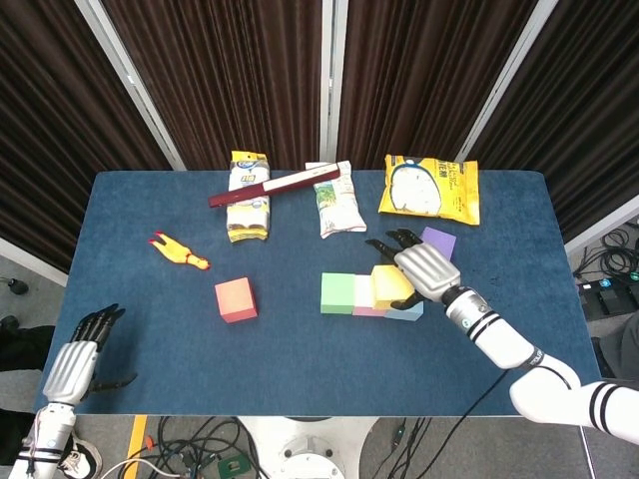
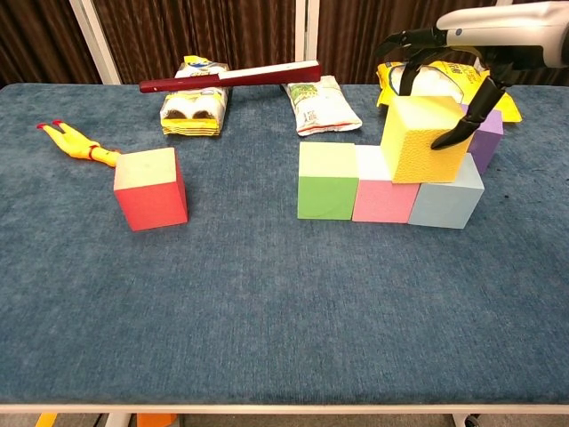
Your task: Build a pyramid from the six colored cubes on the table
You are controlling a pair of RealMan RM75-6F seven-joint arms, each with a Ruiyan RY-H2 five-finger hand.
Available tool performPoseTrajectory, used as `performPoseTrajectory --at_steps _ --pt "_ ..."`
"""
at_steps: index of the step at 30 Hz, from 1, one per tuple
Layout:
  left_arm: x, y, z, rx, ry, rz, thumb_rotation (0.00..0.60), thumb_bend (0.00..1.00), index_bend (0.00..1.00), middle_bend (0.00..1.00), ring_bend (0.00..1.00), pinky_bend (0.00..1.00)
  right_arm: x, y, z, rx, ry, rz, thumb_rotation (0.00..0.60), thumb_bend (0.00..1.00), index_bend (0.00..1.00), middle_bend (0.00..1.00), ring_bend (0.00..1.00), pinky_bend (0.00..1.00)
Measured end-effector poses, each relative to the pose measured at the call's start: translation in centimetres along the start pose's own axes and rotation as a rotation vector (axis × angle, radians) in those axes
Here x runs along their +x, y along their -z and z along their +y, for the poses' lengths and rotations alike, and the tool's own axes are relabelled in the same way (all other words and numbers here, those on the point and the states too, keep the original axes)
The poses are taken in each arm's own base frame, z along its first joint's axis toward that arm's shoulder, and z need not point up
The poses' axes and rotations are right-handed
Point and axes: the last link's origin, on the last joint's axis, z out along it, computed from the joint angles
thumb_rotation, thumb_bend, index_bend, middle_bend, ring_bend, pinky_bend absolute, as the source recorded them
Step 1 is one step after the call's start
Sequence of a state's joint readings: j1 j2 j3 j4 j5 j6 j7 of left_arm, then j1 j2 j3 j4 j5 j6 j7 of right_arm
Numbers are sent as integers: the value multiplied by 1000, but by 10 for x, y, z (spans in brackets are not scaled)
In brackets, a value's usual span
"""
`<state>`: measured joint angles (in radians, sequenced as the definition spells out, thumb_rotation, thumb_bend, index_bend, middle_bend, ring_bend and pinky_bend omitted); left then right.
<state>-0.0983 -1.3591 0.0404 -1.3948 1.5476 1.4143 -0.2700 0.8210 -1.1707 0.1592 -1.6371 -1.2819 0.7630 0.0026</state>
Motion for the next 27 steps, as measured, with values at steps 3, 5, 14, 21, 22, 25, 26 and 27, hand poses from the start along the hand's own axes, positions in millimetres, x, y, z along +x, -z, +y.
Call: performPoseTrajectory --at_steps 3,5,14,21,22,25,26,27 --pt "0 0 -1 2 1 0 600 0 93 29 0 42 0 -3 -1 2 2 12 600 0 0 430 9 0" --pt "0 0 -1 3 1 0 600 0 93 29 0 42 0 -3 -1 -1 1 19 600 0 0 455 19 0" --pt "-1 1 -1 1 2 -1 600 0 93 29 0 42 2 -2 0 -11 -5 34 600 0 0 498 40 0" --pt "-1 1 -2 3 2 -3 600 0 93 29 0 42 0 -3 1 -17 -7 24 600 0 0 497 40 0" --pt "-1 1 -2 4 1 -4 600 0 93 29 0 42 -1 -3 1 -17 -7 22 600 0 0 495 40 0" --pt "-1 2 -2 5 1 -4 600 0 93 29 0 42 -1 -4 1 -18 -1 15 600 0 0 483 39 0" --pt "-1 2 -2 5 1 -4 600 0 93 29 0 42 -2 -4 1 -19 0 13 600 0 0 475 38 0" --pt "-1 1 -2 5 2 -4 600 0 93 29 0 42 -2 -4 1 -21 2 11 600 0 0 462 36 0"
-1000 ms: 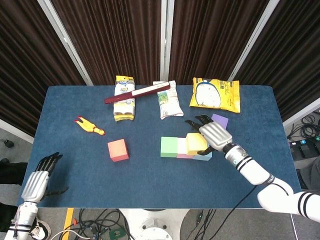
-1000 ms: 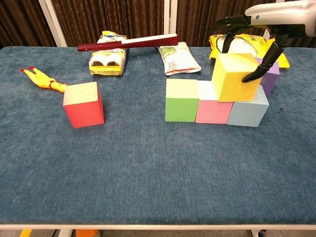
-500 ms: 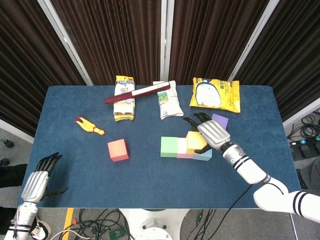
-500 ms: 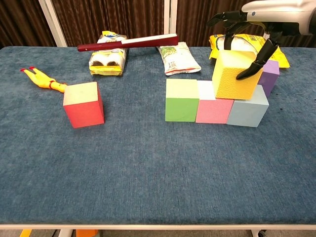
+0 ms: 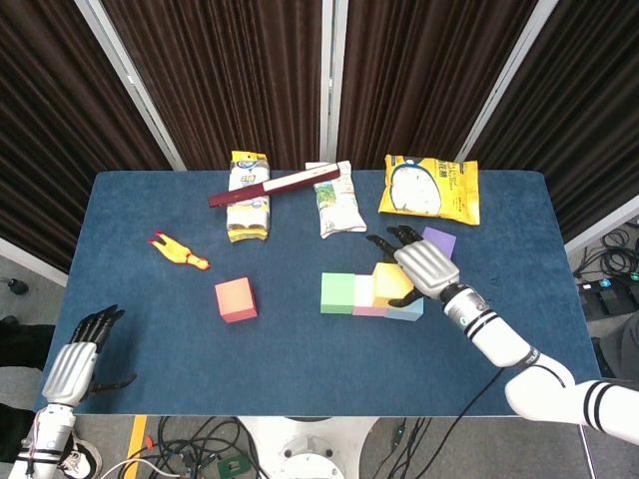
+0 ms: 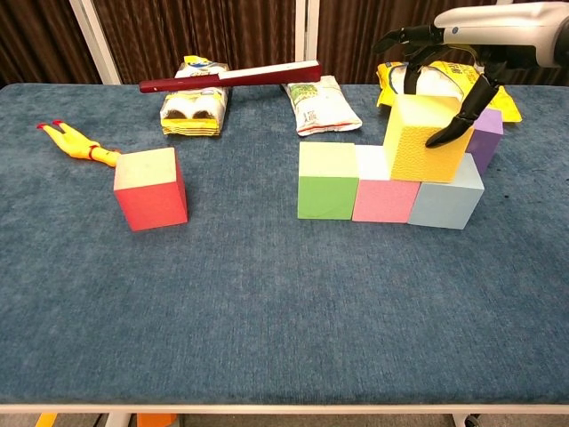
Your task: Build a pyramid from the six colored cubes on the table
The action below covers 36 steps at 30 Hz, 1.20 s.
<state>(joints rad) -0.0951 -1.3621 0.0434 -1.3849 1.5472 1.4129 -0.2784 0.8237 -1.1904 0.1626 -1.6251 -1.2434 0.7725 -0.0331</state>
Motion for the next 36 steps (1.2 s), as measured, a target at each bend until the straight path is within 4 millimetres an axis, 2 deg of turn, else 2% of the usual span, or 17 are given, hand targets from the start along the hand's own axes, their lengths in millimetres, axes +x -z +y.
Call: performPoseTrajectory --at_steps 9,13,24,30,36 --pt "0 1 0 1 1 -1 600 0 93 29 0 42 0 1 0 -9 -7 -24 600 0 0 167 0 0" --pt "0 1 0 0 1 0 600 0 93 29 0 42 1 2 0 -10 -15 -22 600 0 0 79 0 0" --pt "0 0 2 -6 -2 0 600 0 92 29 0 42 3 12 -1 -4 -61 -18 600 0 0 41 0 0" --pt "-1 -3 6 -18 6 -3 600 0 93 29 0 42 10 35 -2 14 -116 10 600 0 0 33 0 0" --pt "-1 -10 18 -60 35 -15 600 0 93 29 0 42 23 64 10 -1 -154 128 600 0 0 23 0 0"
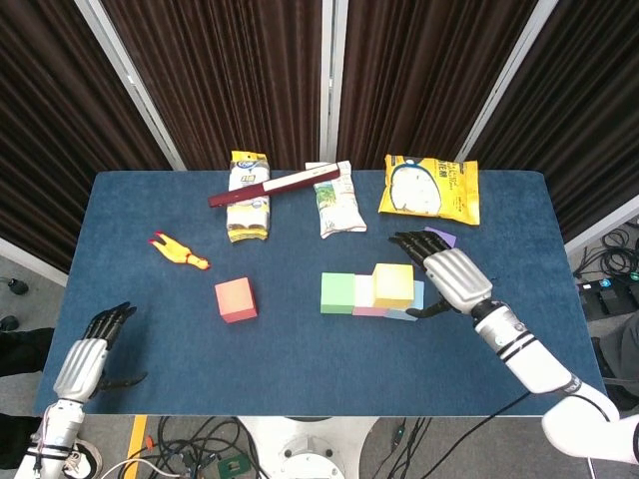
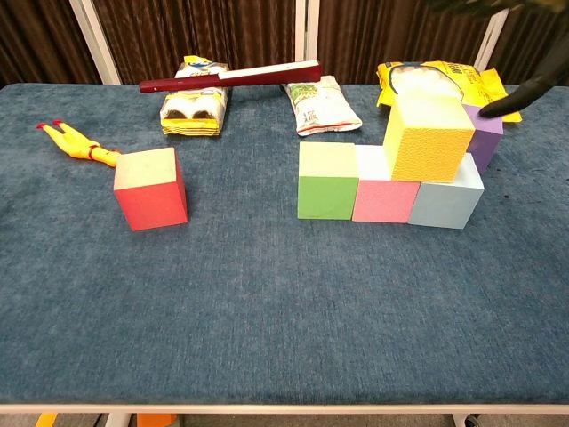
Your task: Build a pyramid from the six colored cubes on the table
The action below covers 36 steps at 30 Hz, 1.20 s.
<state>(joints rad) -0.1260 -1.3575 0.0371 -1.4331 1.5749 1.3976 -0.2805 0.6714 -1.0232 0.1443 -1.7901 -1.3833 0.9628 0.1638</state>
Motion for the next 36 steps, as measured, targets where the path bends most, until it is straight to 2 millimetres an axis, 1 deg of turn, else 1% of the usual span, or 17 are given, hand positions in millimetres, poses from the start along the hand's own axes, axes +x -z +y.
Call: performPoseTrajectory --at_steps 2,6,7,10,12,16,21,25,27,30,36 --pt "0 -4 6 -17 -6 -1 600 0 93 29 0 43 8 13 8 -19 -5 55 600 0 0 20 0 0" --pt "3 -15 25 -55 4 7 600 0 89 29 0 43 21 39 26 -73 8 148 600 0 0 19 0 0" --pt "3 -17 30 -62 10 9 600 0 87 29 0 43 24 49 34 -98 12 181 600 0 0 19 0 0" --pt "4 -27 48 -81 37 5 600 0 81 29 0 43 26 66 47 -142 2 230 600 0 0 19 0 0" --pt "4 -36 60 -87 49 -1 600 0 76 29 0 43 26 73 55 -162 -19 244 600 0 0 20 0 0" --pt "1 -53 74 -76 34 -10 600 0 72 31 0 43 24 86 70 -189 -47 258 600 0 0 19 0 0" --pt "-11 -78 84 -11 57 -52 600 0 71 38 0 42 23 92 76 -188 -69 272 600 0 0 20 0 0" --pt "-21 -99 91 35 87 -88 600 0 71 60 0 42 24 93 79 -184 -80 276 600 0 0 20 0 0" --pt "-27 -109 99 41 103 -104 600 0 71 66 0 42 24 93 80 -185 -82 275 600 0 0 20 0 0" --pt "-31 -119 111 23 101 -113 600 0 70 72 0 42 23 92 83 -190 -90 273 600 0 0 21 0 0" --pt "-41 -130 122 17 127 -127 600 0 70 105 0 42 22 91 87 -192 -108 266 600 0 0 21 0 0"
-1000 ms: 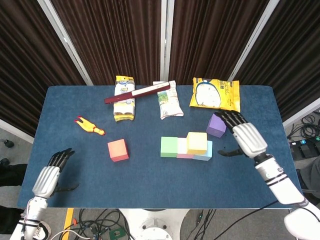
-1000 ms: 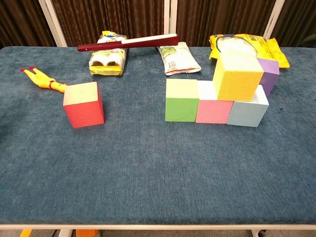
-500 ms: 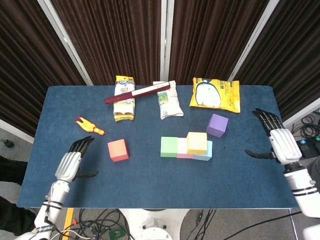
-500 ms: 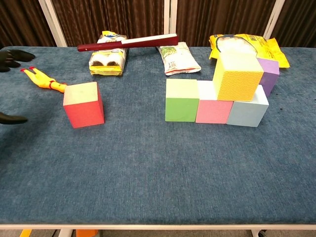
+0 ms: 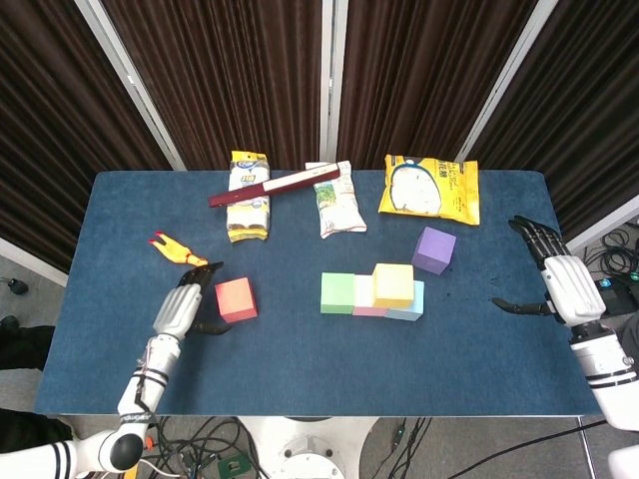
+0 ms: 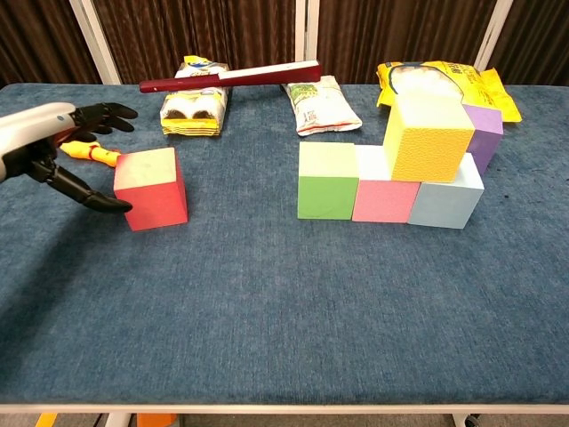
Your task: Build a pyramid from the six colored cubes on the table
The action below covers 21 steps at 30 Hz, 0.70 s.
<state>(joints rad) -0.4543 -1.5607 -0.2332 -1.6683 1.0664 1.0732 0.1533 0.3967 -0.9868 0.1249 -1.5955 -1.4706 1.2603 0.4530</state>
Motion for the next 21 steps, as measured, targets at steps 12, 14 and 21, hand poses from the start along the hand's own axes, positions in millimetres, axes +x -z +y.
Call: performPoseTrajectory --at_steps 12,14,21 --pt "-11 -9 3 51 48 50 600 35 72 256 0 42 0 0 11 -26 -16 4 600 0 0 22 0 0" --pt "-13 -10 4 54 71 53 600 46 72 268 0 42 -1 0 13 -30 -15 3 600 0 0 22 0 0" --pt "-21 -18 2 68 106 44 600 93 74 295 7 43 -2 2 21 -48 -12 0 600 0 0 23 0 0"
